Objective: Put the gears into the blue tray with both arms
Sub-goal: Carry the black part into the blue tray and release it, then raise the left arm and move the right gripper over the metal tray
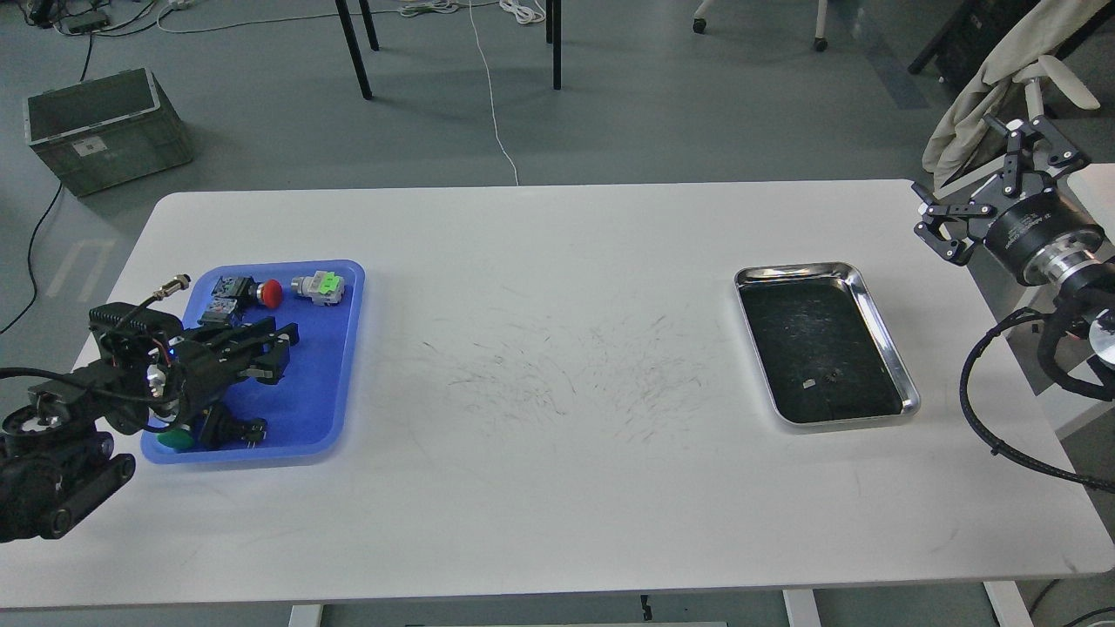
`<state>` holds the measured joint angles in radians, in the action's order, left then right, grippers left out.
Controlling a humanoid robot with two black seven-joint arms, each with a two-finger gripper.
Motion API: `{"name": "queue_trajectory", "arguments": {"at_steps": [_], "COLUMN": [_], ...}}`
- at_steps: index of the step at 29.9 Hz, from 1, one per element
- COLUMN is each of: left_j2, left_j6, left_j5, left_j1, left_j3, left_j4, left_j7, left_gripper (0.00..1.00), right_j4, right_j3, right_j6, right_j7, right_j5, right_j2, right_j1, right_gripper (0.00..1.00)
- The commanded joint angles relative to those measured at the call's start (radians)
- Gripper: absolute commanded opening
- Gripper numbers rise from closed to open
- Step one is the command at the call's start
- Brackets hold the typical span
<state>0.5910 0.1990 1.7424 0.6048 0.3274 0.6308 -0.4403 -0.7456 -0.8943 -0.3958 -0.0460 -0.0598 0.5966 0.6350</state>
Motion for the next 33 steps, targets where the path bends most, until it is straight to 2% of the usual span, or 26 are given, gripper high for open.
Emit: {"name": "queue_trajectory", "arguments": {"at_steps": [1, 6, 9, 12, 16, 19, 21, 28, 33], "left_j2": [0.000, 0.004, 0.009, 0.001, -0.010, -0.052, -0.071, -0.203, -0.257], "left_j6": [0.019, 0.042, 0.037, 0.031, 0.002, -0.093, -0.179, -0.481, -0.598], "left_j5": [-0.029, -0.084, -0.217, -0.377, -0.602, -0.856, -1.024, -1.477, -1.601], "left_j1": [0.019, 0.090, 0.151, 0.216, 0.317, 0.383, 0.414, 0.434, 0.432], "left_j3": [0.001, 0.010, 0.007, 0.002, 0.013, 0.013, 0.013, 0.016, 0.047], "left_j4": [0.000, 0.012, 0.013, 0.013, 0.012, 0.000, -0.017, -0.198, -0.289], "left_j7": [0.000, -0.001, -0.005, -0.002, 0.023, 0.064, 0.074, 0.091, 0.091], "left_gripper": [0.75, 0.86, 0.90, 0.90, 0.91, 0.92, 0.93, 0.96, 0.97], "right_j4": [-0.001, -0.005, -0.015, -0.083, -0.150, -0.205, -0.227, -0.302, -0.449], "right_j3": [-0.002, -0.002, 0.001, 0.011, 0.026, 0.037, 0.087, 0.453, 0.756], "right_j6": [0.000, 0.000, 0.000, 0.002, 0.006, 0.017, 0.022, 0.014, 0.015], "right_j7": [0.000, 0.000, 0.003, 0.006, 0.008, 0.012, 0.014, 0.020, 0.047], "right_j5": [0.000, 0.000, 0.003, 0.018, 0.020, 0.023, 0.037, 0.182, 0.385], "right_j2": [0.000, 0.002, 0.003, 0.019, 0.025, 0.043, 0.075, 0.186, 0.218], "right_j1": [0.000, 0.003, 0.006, 0.006, 0.015, 0.026, 0.047, 0.311, 0.521], "right_gripper": [0.96, 0.96, 0.96, 0.96, 0.96, 0.96, 0.96, 0.97, 0.97]}}
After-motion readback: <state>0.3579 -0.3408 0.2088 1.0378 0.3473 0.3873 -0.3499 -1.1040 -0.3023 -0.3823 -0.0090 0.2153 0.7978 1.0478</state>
